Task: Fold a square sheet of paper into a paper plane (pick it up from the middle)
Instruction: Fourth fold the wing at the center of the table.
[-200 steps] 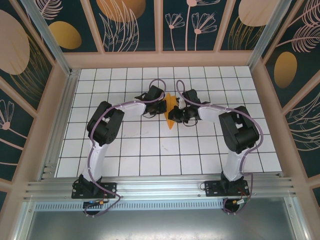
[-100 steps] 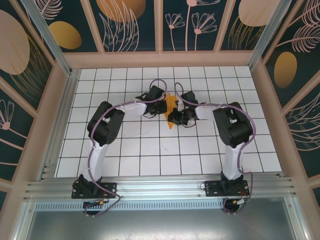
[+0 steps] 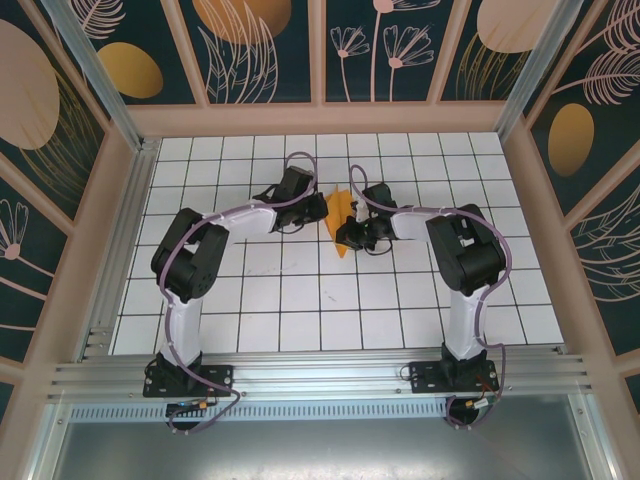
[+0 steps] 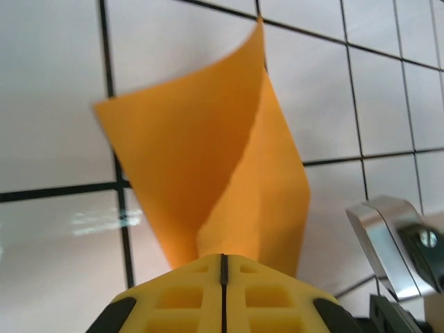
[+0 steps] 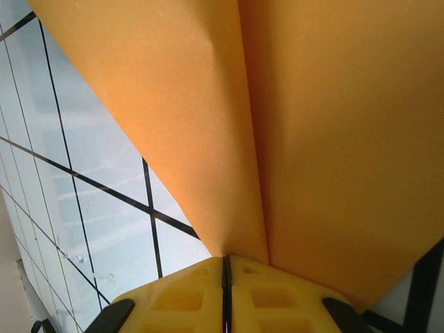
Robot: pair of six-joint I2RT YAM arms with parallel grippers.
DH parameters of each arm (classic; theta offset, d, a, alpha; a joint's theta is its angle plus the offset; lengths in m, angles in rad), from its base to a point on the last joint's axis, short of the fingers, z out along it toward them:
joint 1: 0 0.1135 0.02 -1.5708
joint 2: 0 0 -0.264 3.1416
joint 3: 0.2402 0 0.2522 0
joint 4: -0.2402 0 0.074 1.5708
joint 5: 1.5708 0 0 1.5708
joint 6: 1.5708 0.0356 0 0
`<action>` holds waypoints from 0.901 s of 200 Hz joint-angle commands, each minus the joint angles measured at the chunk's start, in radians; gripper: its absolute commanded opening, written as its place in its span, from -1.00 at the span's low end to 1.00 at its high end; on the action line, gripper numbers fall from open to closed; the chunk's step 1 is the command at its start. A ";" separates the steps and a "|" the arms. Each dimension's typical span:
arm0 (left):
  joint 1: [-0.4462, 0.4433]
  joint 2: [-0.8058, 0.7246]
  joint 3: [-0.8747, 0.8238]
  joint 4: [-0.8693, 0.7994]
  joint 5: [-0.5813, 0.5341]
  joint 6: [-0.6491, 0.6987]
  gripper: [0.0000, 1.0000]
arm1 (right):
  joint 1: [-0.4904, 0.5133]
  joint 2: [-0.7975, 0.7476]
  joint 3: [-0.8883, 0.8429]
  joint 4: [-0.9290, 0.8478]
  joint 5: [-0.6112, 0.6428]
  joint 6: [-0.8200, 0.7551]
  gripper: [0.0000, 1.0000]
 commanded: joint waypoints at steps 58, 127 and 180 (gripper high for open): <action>-0.012 0.062 -0.039 0.141 0.158 -0.061 -0.86 | -0.006 0.061 -0.024 -0.085 0.028 -0.003 -0.77; -0.012 0.108 -0.009 0.049 0.105 -0.051 -0.86 | -0.001 0.086 -0.004 -0.119 0.036 -0.020 -0.77; -0.012 0.145 0.039 -0.088 0.022 -0.042 -0.87 | -0.001 0.069 -0.004 -0.096 0.022 -0.016 -0.77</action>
